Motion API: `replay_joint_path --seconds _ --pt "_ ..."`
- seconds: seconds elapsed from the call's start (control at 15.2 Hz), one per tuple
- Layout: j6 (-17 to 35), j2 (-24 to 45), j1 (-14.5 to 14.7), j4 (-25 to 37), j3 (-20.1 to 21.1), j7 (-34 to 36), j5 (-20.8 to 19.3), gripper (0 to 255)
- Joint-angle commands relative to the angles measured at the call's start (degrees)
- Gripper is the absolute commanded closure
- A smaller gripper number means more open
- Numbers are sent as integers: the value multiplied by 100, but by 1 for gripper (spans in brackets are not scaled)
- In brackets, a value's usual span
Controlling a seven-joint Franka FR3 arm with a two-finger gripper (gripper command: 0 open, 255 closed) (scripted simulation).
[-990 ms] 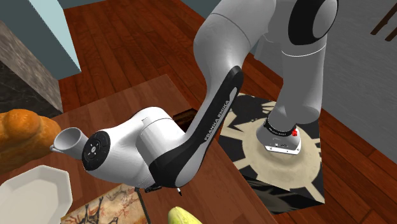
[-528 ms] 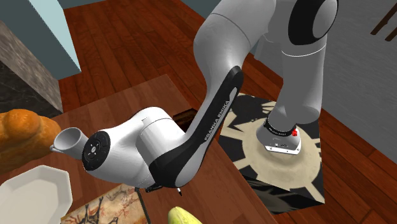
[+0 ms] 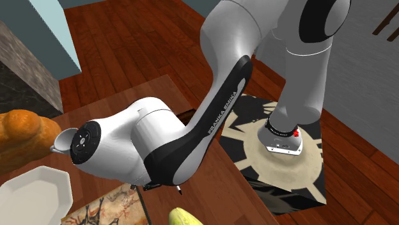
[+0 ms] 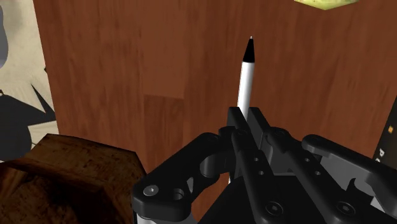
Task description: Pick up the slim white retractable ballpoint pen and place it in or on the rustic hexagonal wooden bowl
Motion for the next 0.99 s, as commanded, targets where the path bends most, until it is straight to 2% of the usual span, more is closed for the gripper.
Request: replay_joint_path --seconds 0.0,0.92 --pt "-154 -83 -29 98 43 -38 71 255" --pt "-1104 -453 -126 823 211 -204 384 255"
